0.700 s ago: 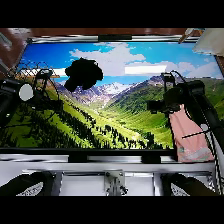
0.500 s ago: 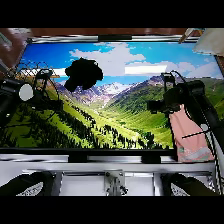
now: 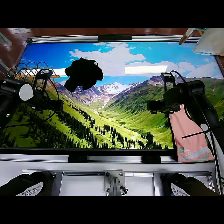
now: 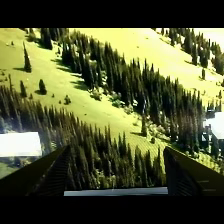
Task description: Fold the shirts.
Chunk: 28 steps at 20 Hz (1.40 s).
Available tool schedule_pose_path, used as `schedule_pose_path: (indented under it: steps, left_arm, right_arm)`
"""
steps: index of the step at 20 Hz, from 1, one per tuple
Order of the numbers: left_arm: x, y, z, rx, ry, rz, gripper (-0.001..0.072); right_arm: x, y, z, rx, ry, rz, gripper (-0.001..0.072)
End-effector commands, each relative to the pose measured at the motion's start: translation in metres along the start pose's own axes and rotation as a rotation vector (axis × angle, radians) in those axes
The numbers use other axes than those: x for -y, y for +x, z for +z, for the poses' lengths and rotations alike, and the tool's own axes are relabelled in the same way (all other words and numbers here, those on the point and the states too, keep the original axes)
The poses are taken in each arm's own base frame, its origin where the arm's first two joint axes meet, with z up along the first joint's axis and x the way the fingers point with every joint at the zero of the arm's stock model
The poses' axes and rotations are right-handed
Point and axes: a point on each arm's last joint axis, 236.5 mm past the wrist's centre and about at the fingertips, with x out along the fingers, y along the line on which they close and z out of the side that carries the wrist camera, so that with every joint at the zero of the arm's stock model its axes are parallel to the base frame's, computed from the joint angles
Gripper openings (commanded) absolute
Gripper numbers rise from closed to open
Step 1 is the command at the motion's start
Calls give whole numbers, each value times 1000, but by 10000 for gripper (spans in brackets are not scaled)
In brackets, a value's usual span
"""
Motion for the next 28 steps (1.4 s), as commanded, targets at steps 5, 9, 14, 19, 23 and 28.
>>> schedule_pose_path:
  steps: [5,9,14,19,23,28]
  left_arm:
    - [7,1,9,36,-14,-29,711]
    - [41,6,56,207,-60,-171,710]
    - [24,29,158,431,-131,-170,711]
    - [10,98,249,445,-142,-147,712]
    - [17,158,264,396,-144,-153,712]
    - [23,198,259,378,-142,-152,711]
  right_arm:
    - [-21,-2,21,90,27,89,506]
    - [-26,-2,14,56,65,112,506]
    - [-28,-3,26,106,65,121,505]
    - [-42,-6,34,136,93,185,505]
    - [-48,-7,32,127,104,210,505]
    - [-49,-7,32,126,107,215,505]
